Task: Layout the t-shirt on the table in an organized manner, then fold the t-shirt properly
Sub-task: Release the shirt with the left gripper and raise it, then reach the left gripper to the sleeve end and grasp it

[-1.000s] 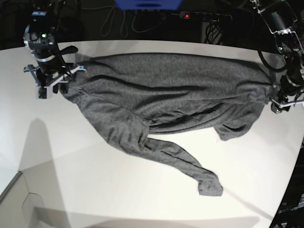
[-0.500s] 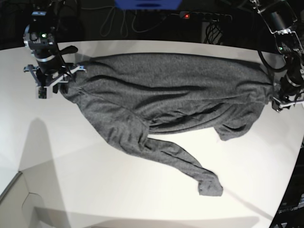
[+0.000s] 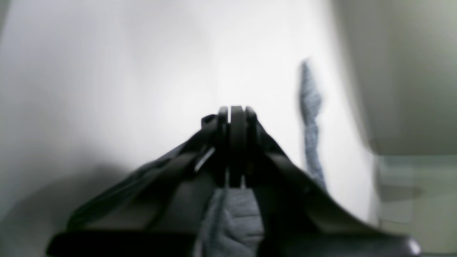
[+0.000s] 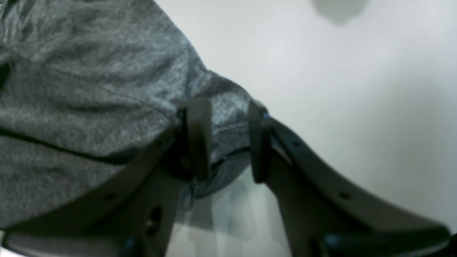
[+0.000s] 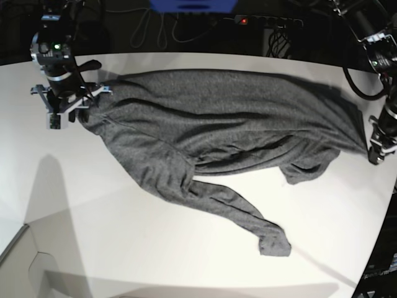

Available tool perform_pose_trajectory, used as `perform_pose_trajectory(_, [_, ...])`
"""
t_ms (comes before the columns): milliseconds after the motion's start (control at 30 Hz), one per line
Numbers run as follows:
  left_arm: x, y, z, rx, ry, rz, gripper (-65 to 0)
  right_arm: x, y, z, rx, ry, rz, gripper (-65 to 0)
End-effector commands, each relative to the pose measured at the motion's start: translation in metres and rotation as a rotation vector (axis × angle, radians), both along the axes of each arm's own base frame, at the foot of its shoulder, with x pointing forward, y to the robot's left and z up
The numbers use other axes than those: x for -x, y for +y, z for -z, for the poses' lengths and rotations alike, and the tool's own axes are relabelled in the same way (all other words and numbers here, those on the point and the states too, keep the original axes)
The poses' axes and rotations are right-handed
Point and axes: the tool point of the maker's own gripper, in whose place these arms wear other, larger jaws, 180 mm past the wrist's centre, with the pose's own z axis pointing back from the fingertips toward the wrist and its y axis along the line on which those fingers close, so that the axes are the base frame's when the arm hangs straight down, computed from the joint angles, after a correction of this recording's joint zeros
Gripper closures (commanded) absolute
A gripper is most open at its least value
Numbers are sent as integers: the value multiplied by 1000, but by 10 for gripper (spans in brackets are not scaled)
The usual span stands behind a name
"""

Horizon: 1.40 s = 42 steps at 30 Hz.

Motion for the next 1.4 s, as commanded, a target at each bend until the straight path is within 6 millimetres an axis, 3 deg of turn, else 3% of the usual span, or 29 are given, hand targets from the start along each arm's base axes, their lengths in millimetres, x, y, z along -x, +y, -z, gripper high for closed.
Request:
perform_pose_trajectory(0, [-11,1,-31,-23,-90,14,-1,-5,-4,-10,16,-41,2,-188])
perform_pose_trajectory(133, [-37,-16,-78,-32,-218,66,-1,-5,-4,-10,16,-41,2,-188])
perform_pose_trajectory(333, [-83,-77,-108,-11,-306,221,-1,-5,-6,-11,22,-41,3,-188])
perform_pose_trajectory(433, [-104,-103,-136,-51,-389,309,-1,-5,-6,-11,22,-41,5,-188])
perform_pose_trajectory(533, [-126,-120,-156,-66,-453,377,-1,-2,-20,-13,38,-42,43,-188])
perform_pose_trajectory(667, [-164,-133,-147,34,-424,396,-1,1,-36,-16,58,-46,83,-188])
perform_pose_trajectory(833, [-210,-143,-116,151,-333,357,-2,5,-51,-19,78,-51,121,-188])
perform_pose_trajectory(1000, [-250,-161,-76,18,-235,272,-2,5,-53,-20,78,-51,128,-188])
perform_pose_trajectory(1100, [-261,-180,-54,-68,-199,263,-2,5,-53,-19,76,-51,128,-188])
perform_pose_trajectory(1233, [-265,-188,-35,-164,-185,216,-2,5,-53,-19,76,-51,128,-188])
perform_pose_trajectory(1367, [-261,-174,-17,-241,-173,157,-2,7,-53,-19,79,-47,127,-188])
